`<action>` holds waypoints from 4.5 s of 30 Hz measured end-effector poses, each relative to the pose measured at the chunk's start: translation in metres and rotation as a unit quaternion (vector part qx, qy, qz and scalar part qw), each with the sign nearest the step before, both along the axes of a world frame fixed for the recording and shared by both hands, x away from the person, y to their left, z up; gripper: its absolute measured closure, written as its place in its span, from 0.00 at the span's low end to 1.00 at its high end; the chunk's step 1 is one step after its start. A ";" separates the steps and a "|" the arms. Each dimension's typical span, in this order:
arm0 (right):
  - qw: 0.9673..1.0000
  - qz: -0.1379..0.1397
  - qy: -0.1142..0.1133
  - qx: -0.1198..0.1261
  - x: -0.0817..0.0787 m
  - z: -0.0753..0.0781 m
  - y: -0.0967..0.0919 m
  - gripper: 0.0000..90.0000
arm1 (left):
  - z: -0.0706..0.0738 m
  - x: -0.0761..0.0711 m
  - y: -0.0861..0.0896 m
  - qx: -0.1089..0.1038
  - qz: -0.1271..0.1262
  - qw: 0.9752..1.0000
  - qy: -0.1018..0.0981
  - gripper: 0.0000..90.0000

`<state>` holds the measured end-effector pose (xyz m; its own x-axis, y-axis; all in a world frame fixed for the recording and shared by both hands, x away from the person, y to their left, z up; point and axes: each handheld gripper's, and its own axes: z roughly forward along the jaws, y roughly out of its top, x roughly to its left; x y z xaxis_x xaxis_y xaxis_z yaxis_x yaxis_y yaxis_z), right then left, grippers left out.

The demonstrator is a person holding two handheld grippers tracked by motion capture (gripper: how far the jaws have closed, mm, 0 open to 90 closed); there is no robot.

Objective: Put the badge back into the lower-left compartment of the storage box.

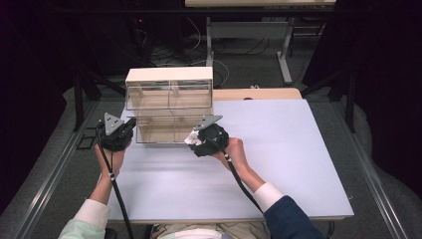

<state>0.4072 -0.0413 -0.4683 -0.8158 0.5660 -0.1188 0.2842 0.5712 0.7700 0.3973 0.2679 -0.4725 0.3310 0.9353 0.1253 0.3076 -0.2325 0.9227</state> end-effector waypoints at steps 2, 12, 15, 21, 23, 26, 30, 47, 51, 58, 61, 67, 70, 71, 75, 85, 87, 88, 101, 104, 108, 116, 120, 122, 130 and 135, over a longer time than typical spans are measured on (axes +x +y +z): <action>1.000 0.001 0.002 0.002 0.001 -0.001 0.003 0.37 | 0.000 0.000 0.000 0.000 0.000 1.000 0.000 1.00; 1.000 0.004 0.000 0.001 0.008 -0.001 0.020 0.37 | 0.000 0.000 0.000 0.000 0.000 1.000 0.000 1.00; 1.000 0.004 -0.003 0.002 0.010 -0.002 0.024 0.37 | 0.000 0.000 0.000 0.000 0.000 1.000 0.000 1.00; 1.000 0.008 -0.006 0.004 0.014 -0.001 0.033 0.37 | 0.000 0.000 0.000 0.000 0.000 1.000 0.000 1.00; 1.000 0.004 0.001 0.002 0.013 0.000 0.037 0.37 | 0.000 0.000 0.000 0.000 0.000 1.000 0.000 1.00; 1.000 0.014 -0.005 -0.002 0.016 0.000 0.043 0.37 | 0.000 0.000 0.000 -0.001 0.000 1.000 0.000 1.00; 1.000 0.009 -0.003 -0.004 0.018 0.000 0.049 0.37 | 0.000 0.000 0.000 -0.001 0.000 1.000 0.000 1.00; 1.000 0.013 -0.005 -0.016 0.026 -0.002 0.073 0.37 | 0.000 0.000 0.000 -0.002 -0.001 1.000 0.000 1.00; 1.000 0.012 -0.008 -0.020 0.028 -0.003 0.077 0.37 | 0.000 0.000 0.000 -0.002 -0.001 1.000 0.000 1.00; 0.999 0.007 -0.013 -0.037 0.031 -0.007 0.086 0.37 | 0.000 0.000 0.000 -0.003 -0.001 1.000 0.000 1.00; 0.999 0.007 -0.014 -0.037 0.033 -0.007 0.089 0.37 | 0.000 0.000 0.000 -0.002 -0.001 1.000 0.000 1.00; 0.999 0.006 -0.019 -0.045 0.035 -0.009 0.096 0.37 | -0.001 0.001 0.001 -0.002 -0.001 1.000 0.001 1.00; 0.998 0.006 -0.020 -0.051 0.037 -0.010 0.100 0.37 | -0.001 0.001 0.000 -0.004 0.001 1.000 -0.004 1.00; 0.998 0.003 -0.021 -0.051 0.037 -0.010 0.102 0.37 | -0.001 0.001 0.000 -0.004 0.001 1.000 -0.004 1.00; 0.998 -0.002 -0.021 -0.051 0.037 -0.011 0.104 0.37 | -0.001 0.001 0.000 -0.004 0.001 1.000 -0.004 1.00; 0.999 0.003 0.002 -0.037 0.036 -0.010 0.099 0.22 | 0.000 0.000 0.001 -0.003 -0.002 1.000 0.000 1.00; 0.999 0.012 0.010 -0.033 0.035 -0.009 0.094 0.18 | 0.000 0.000 0.001 -0.002 -0.002 1.000 0.000 1.00; 0.999 0.011 0.018 -0.026 0.033 -0.008 0.092 0.18 | 0.000 0.000 0.001 -0.002 -0.002 1.000 0.000 1.00; 0.999 0.032 0.041 0.003 0.016 -0.007 0.049 0.11 | 0.000 0.000 0.000 -0.002 0.000 1.000 -0.001 1.00; 0.998 0.036 0.046 0.007 0.013 -0.007 0.042 0.09 | 0.000 0.000 0.000 -0.002 0.000 1.000 0.000 1.00; 0.998 0.039 0.052 0.013 0.009 -0.007 0.030 0.07 | 0.000 0.000 0.000 -0.002 0.000 1.000 0.000 1.00; 0.997 0.040 0.057 0.013 0.000 -0.009 0.008 0.04 | 0.000 0.000 0.000 -0.002 0.000 1.000 0.000 1.00; 0.997 0.037 0.064 0.022 -0.004 -0.010 -0.007 0.02 | 0.000 0.000 0.000 -0.001 0.000 1.000 -0.001 1.00; 0.997 0.040 0.061 0.023 -0.004 -0.011 -0.015 0.01 | 0.000 0.000 0.000 0.000 -0.001 1.000 0.000 1.00; 0.998 0.023 0.059 0.022 -0.015 -0.017 -0.044 0.00 | -0.001 0.001 0.000 0.000 0.000 1.000 0.001 1.00; 0.998 0.022 0.057 0.017 -0.022 -0.018 -0.058 0.01 | 0.000 0.001 0.000 0.001 -0.001 1.000 0.001 1.00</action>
<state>0.3856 -0.0994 -0.4866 -0.8468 0.5319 -0.0049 0.3466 0.5588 0.7534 0.3979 0.2682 -0.4730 0.3328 0.9346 0.1259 0.3084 -0.2341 0.9220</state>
